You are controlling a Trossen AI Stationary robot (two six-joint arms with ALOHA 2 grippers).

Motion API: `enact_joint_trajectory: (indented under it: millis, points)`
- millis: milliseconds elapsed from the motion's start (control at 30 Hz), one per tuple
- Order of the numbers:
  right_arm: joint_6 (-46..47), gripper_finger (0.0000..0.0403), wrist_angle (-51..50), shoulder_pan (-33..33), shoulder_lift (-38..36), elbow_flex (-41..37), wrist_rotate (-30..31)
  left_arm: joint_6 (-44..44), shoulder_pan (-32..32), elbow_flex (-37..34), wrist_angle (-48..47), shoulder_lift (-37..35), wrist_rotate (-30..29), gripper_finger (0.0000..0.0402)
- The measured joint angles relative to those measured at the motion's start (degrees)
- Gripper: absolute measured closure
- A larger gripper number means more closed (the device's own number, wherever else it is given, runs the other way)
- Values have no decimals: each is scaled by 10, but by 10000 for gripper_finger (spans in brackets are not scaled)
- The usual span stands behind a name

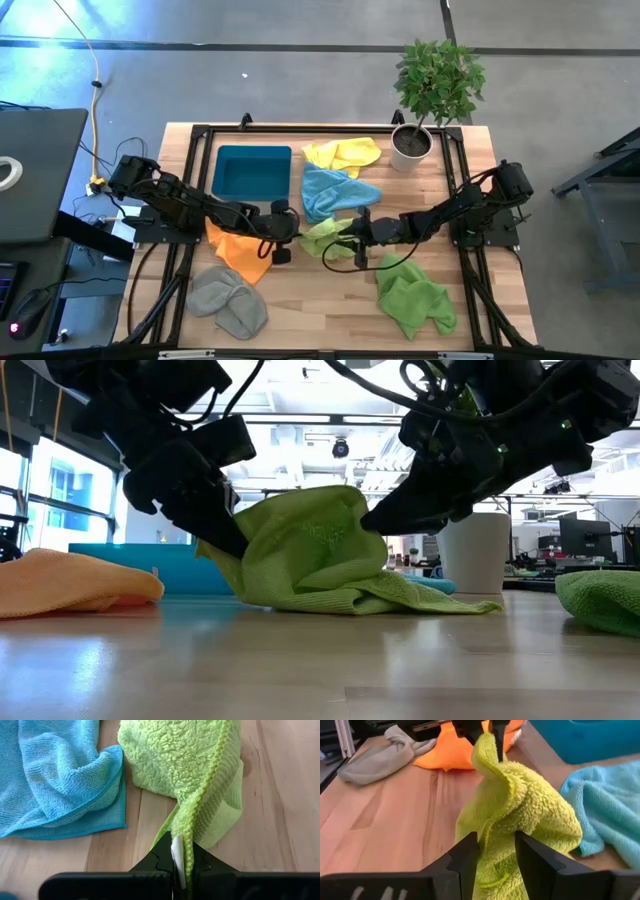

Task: Fold microfiber towels
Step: Fold the light green microfiber cloth

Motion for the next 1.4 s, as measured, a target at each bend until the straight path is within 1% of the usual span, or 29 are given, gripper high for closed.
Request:
enact_joint_trajectory:
  millis: [167,367,500,567,667,800,967,1100,1200,1300,1400]
  points:
    - [47,279,-32,17,0,0,5,0,0,0,0,0,0,401]
    - [69,268,-44,46,0,0,66,-2,4,1,1,0,0,401]
    - [83,261,-44,60,0,0,102,-9,11,15,1,0,-1,401]
    - [83,260,-44,63,0,0,122,0,13,28,0,0,-2,401]
    - [96,260,-43,65,1,0,133,29,16,51,-16,-1,-2,401]
    - [117,260,-12,65,26,0,133,61,17,83,-48,-3,-21,401]
    - [114,261,70,66,94,0,134,75,24,110,-77,-3,-40,401]
    - [115,261,123,66,134,0,157,76,32,129,-123,-3,-41,401]
    - [126,261,137,66,155,0,179,76,38,145,-154,-3,-58,401]
    - [126,261,149,66,162,0,201,76,46,162,-178,-3,-77,401]
    - [109,261,158,66,162,0,219,81,54,185,-207,-3,-83,401]
